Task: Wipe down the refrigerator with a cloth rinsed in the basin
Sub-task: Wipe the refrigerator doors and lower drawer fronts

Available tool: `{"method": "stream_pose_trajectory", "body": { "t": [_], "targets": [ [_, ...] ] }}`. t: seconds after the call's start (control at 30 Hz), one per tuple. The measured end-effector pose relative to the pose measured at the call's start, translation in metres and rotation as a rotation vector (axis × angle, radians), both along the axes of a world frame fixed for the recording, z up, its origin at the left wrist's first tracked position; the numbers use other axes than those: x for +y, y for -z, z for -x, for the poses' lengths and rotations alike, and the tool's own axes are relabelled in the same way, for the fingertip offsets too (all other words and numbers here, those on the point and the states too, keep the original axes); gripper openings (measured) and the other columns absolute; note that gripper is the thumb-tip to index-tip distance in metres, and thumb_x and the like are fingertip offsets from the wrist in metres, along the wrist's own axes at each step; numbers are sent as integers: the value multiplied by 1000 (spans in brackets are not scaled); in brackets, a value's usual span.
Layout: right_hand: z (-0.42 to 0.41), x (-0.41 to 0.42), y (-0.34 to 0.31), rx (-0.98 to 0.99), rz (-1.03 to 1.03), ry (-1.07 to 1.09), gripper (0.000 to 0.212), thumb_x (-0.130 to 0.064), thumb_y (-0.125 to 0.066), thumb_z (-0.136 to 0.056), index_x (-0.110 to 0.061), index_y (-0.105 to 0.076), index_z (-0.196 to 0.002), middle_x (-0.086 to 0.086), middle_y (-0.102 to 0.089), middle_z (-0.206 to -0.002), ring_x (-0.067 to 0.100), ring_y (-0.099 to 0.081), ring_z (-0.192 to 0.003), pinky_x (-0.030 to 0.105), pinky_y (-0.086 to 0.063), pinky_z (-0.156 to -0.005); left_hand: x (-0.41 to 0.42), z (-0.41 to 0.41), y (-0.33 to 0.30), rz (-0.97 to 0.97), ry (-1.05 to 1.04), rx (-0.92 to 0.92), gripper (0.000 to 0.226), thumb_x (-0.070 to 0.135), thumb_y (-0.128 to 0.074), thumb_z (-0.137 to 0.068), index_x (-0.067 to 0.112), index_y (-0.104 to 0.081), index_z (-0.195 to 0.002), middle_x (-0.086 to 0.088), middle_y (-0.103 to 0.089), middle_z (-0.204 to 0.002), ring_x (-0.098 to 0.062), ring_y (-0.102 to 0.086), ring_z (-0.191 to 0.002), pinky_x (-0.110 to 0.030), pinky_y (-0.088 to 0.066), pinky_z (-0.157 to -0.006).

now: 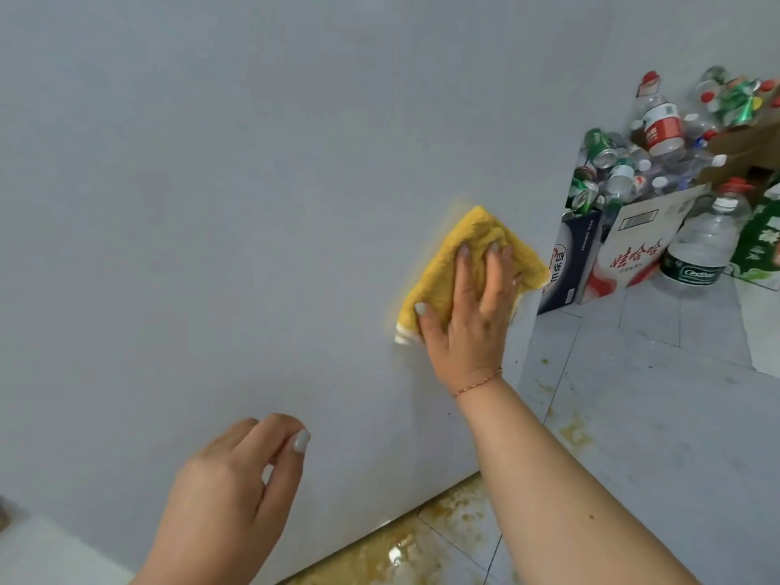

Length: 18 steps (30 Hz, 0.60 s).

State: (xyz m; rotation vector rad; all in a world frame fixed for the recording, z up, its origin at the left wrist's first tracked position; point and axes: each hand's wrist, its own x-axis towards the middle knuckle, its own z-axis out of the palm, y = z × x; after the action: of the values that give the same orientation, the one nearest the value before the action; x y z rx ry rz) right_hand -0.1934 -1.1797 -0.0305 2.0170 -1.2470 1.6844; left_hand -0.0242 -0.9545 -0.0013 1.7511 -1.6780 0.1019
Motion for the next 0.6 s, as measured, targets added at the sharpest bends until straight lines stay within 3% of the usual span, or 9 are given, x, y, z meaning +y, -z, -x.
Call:
{"method": "stream_pose_trajectory", "body": {
  "t": [0.17, 0.3, 0.43, 0.6],
  "targets": [
    [-2, -2, 10, -408, -374, 27, 81, -68, -13, -91, -14, -10, -152, 16, -7, -157, 31, -6, -145, 55, -17, -114, 14, 4, 1, -101, -63, 174, 16, 51, -42, -85, 44, -56, -88, 20, -64, -72, 6, -56, -62, -14, -40, -54],
    [-34, 21, 8, -652, -521, 32, 81, -61, -14, -86, -13, -10, -151, 18, -9, -156, 31, -7, -145, 49, -9, -116, 27, 5, 0, -101, -112, 226, 13, 46, -45, -83, 47, -54, -92, 24, -62, -83, 5, -57, -87, -15, -41, -63],
    [-71, 63, 13, -435, -402, -62, 80, -64, -16, -92, -10, -12, -151, 19, -9, -155, 35, -3, -144, 54, -8, -116, 30, 4, -7, -62, -174, 261, 13, 35, -51, -90, 47, -51, -95, 22, -59, -90, 6, -53, -89, -14, -39, -63],
    [-103, 102, 21, 211, 63, -222, 62, -51, -47, -93, -25, -25, -145, 9, -18, -148, 36, -10, -143, 63, -16, -111, 29, -6, -16, 71, -325, 297, 14, 28, -53, -91, 41, -54, -97, 16, -60, -89, -4, -59, -78, -22, -42, -64]
  ]
}}
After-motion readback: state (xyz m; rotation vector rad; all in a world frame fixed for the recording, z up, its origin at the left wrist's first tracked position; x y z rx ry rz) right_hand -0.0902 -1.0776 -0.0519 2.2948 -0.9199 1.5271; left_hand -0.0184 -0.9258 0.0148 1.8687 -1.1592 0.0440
